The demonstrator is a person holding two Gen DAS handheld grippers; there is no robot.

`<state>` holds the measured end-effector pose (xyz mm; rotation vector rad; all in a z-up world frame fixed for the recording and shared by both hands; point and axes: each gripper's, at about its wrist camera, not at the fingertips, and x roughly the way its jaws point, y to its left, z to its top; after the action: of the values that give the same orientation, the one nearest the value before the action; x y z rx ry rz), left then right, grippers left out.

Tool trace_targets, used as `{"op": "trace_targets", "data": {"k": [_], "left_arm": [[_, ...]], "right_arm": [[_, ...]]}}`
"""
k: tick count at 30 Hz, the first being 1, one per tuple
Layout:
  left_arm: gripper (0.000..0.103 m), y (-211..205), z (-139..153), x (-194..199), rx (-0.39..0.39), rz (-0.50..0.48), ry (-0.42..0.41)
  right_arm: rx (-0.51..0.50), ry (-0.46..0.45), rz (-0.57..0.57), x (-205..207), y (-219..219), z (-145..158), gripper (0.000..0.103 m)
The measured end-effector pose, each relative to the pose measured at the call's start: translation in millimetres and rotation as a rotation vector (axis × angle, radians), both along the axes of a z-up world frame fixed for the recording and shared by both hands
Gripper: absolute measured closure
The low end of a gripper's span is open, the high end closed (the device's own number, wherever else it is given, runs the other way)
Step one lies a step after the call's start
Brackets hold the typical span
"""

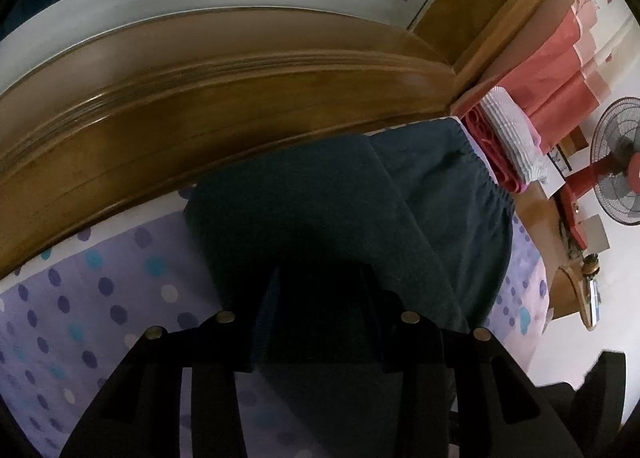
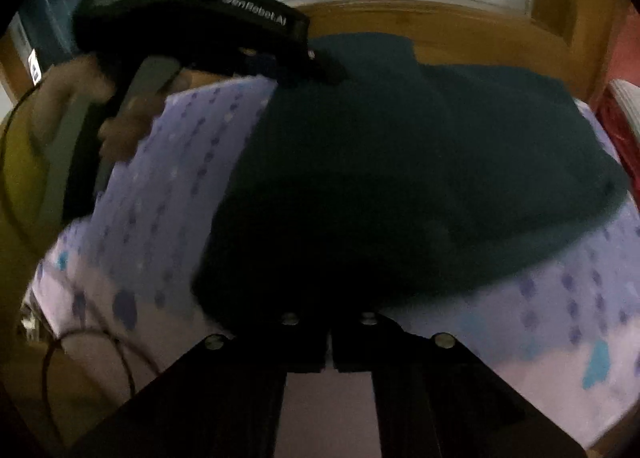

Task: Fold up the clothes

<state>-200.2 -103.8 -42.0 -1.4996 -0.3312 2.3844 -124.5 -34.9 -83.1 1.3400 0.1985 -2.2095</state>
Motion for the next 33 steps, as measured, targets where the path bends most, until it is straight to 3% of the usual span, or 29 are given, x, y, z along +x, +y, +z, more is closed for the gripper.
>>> {"op": "trace_targets", "data": {"k": [3,7,9,11,14,18,25,27,31,33], "left_arm": [[0.064,0,0,1,0.001,-0.003,0.003],[0.064,0,1,-2,-0.001,-0.004,-0.003],[0.064,1,2,-3,-0.007,-0.005,-0.002],[0.064,1,2,-2,-0.012,-0.007,0.001],[0.064,1,2,-2,-0.006,-0.007,0.003],[0.064,0,1,-1,-0.001,-0.01,0.005],[0.064,1,1,-1,-0.002,-0.013,0.005],[0.064,0,1,-1,0.0,-0.012,0.003],[0.064,1,2,0,-0.002,-0.011,0.001],[0.064,1,1,0,0.003,-0.012,-0.003]], "right_arm": [[0.024,-0.009,-0.013,18,17,3,0.103],[-0.086,0.037,-0.08,9,20,17,0.098],[-0.12,0.05,-0.113,-5,12,20,0.076],[-0.143,0.028,-0.157,-21,4,15,0.063],[-0.195,-0.059,-0.238,-34,4,-5,0.063],[-0.379,-0.193,-0.346,-57,18,-27,0.063],[-0.61,-0.33,-0.473,-73,38,-52,0.066],[-0.636,-0.33,-0.492,-72,42,-56,0.101],[-0.69,-0.306,-0.494,-72,57,-49,0.102],[-0.722,-0.271,-0.471,-64,70,-30,0.102]]}}
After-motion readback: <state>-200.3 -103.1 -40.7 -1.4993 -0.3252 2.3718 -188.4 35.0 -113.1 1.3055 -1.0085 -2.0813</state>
